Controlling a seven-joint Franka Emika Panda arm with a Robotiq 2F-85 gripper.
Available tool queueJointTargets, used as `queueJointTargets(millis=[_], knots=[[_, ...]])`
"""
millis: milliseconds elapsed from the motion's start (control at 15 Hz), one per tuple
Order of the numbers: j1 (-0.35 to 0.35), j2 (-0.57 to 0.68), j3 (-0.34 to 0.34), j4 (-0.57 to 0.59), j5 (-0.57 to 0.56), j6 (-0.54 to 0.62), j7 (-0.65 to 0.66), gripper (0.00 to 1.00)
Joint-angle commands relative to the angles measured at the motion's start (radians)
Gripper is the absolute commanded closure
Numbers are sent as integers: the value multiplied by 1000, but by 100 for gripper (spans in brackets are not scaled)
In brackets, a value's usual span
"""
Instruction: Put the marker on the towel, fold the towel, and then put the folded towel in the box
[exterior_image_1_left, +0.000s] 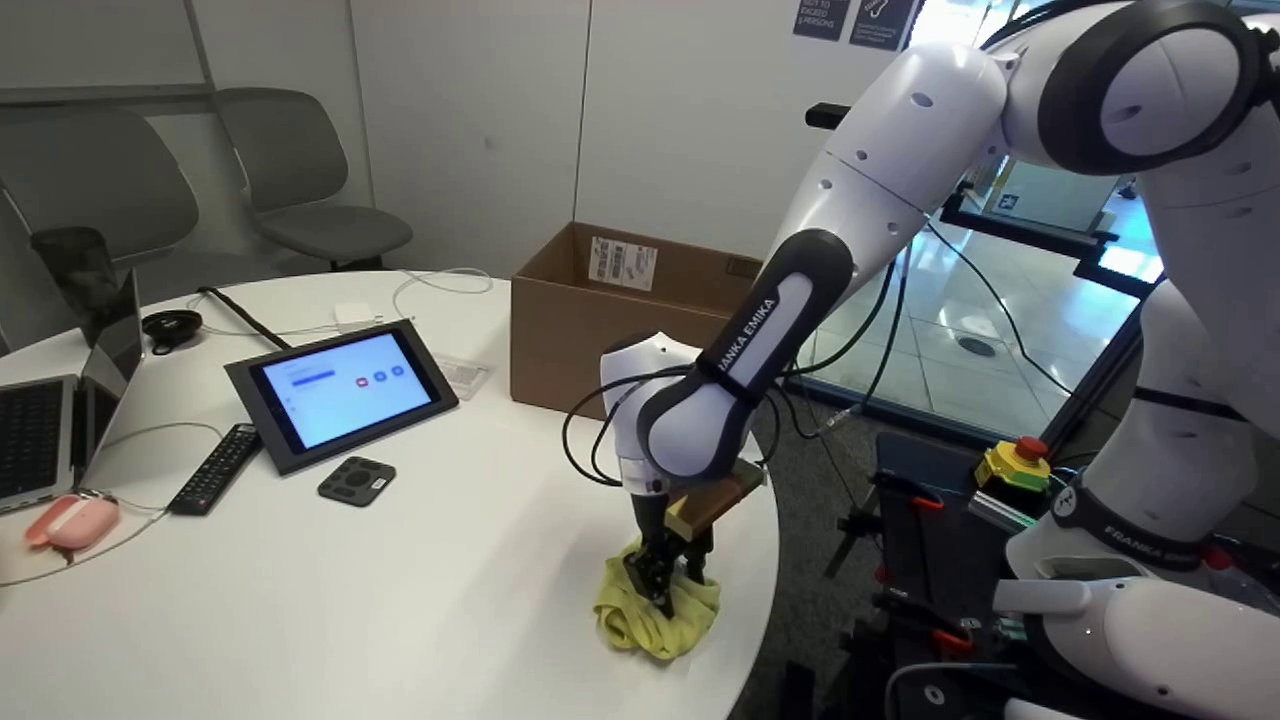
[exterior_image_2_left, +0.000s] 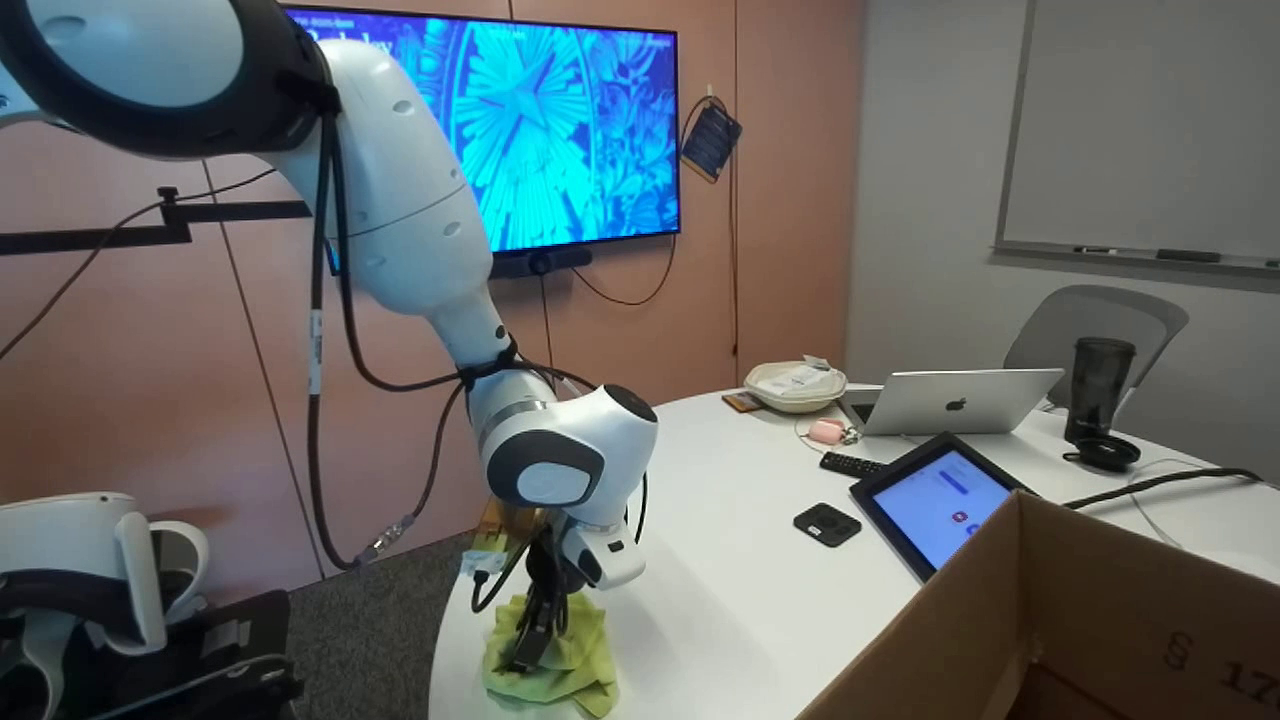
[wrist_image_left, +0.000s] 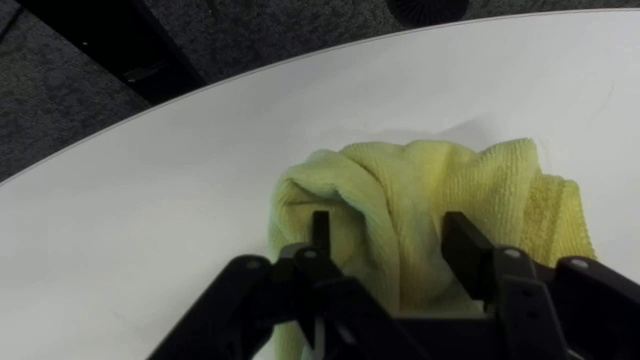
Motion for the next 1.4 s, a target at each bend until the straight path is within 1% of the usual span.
queueJointTargets(millis=[0,67,133,333,533,600,800,1067,1333], knots=[[15,-48,0,-44,-9,51,9,6],[22,-52,-3,-47,-13,61,16,1],[27,-55,-3,-48,-16,66,17,0],[49,-74,-7,-58,-37,81,20,0],[49,-86,3,-65,-71,69,-24,0],[46,-81,8,-58,-89,54,-48,0],[55,-47,-13,-40,-174,40,-87,0],[56,0,-45,-29,-291,100,-148,0],[38,9,-46,-44,-341,201,-210,0]])
